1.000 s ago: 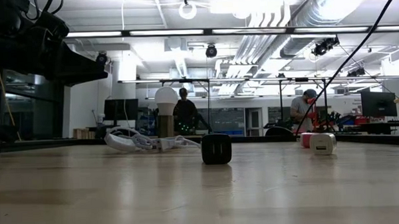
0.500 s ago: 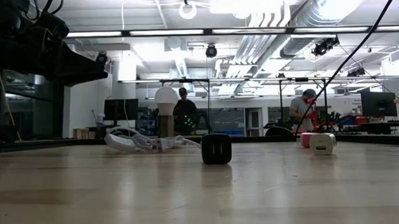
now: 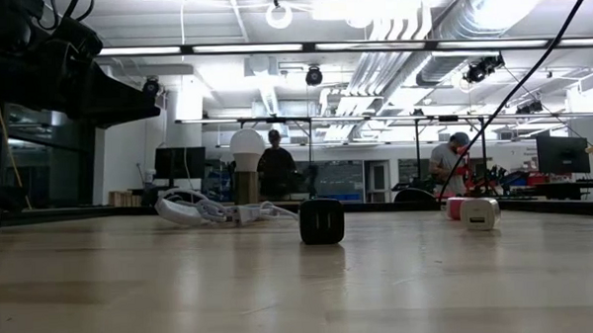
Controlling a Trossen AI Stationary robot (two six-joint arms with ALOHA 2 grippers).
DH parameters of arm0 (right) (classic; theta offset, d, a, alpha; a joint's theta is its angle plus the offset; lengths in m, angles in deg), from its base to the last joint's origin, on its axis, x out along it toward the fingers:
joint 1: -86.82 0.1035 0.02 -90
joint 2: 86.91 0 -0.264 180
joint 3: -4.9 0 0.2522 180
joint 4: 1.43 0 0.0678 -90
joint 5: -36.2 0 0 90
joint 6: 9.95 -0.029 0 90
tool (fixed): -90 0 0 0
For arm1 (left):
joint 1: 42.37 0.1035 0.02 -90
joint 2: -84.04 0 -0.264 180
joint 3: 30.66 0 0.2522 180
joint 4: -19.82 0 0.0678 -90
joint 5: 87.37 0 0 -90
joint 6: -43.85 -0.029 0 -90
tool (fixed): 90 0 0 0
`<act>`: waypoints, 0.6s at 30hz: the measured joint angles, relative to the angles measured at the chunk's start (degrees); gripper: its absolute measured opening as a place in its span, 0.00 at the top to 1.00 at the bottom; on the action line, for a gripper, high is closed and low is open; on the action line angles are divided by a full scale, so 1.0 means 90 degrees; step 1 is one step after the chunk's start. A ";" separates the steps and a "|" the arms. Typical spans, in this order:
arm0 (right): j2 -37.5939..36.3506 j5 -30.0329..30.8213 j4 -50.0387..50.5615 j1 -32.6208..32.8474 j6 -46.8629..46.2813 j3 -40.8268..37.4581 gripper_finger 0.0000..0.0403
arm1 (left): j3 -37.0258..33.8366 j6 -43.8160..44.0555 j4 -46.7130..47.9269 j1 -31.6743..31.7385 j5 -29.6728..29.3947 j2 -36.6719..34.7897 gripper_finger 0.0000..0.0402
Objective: Pick & Place Office items
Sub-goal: Put the blue charger adapter into the orange basket
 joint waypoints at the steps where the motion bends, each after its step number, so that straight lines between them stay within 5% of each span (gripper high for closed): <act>1: 0.0000 0.0002 -0.0002 0.0002 0.0016 0.0000 0.63 | 0.0000 0.0000 0.0000 0.0000 -0.0002 0.0000 0.43; 12: 0.0000 0.0000 -0.0002 0.0002 0.0046 0.0000 0.62 | 0.0000 0.0000 0.0002 -0.0001 -0.0001 0.0000 0.43; 18: 0.0000 0.0000 0.0000 0.0002 0.0046 0.0000 0.52 | 0.0000 0.0000 0.0001 -0.0002 -0.0001 0.0000 0.43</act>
